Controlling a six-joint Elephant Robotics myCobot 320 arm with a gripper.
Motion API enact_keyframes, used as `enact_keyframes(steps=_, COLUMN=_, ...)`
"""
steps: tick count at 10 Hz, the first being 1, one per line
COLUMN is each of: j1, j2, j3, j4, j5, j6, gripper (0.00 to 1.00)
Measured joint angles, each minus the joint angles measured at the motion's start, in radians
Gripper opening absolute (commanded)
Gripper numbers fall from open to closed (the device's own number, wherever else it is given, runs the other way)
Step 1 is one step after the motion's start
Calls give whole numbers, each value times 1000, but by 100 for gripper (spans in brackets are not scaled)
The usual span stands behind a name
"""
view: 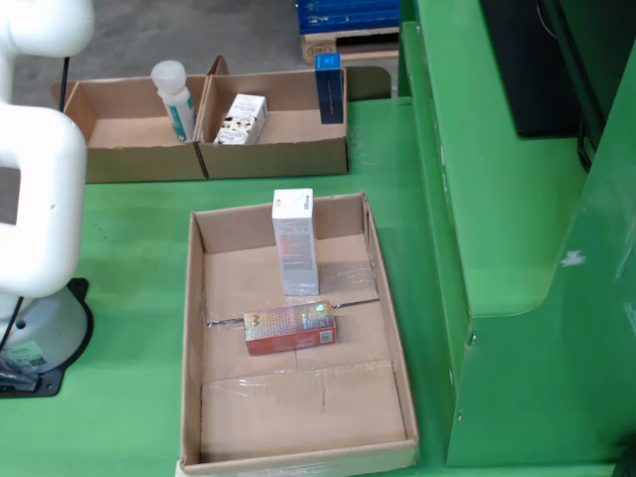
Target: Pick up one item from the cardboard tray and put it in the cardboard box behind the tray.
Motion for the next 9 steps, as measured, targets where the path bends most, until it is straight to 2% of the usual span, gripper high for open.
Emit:
enact_keyframes(steps=3, j1=-149, j2=74, j3=20, j4=-95, j5=153, j6=138, gripper=100)
enact_keyframes(steps=5, j1=-245, j2=176, j3=-69, j4=3, j5=247, j6=156, gripper=100)
enact_keyframes(steps=6, j1=-281, j2=230, j3=-121, j4=54, j5=298, j6=196, gripper=100)
enact_keyframes(steps=9, j1=-276, j2=387, j3=-268, j4=26, j5=457, j6=265, gripper=100)
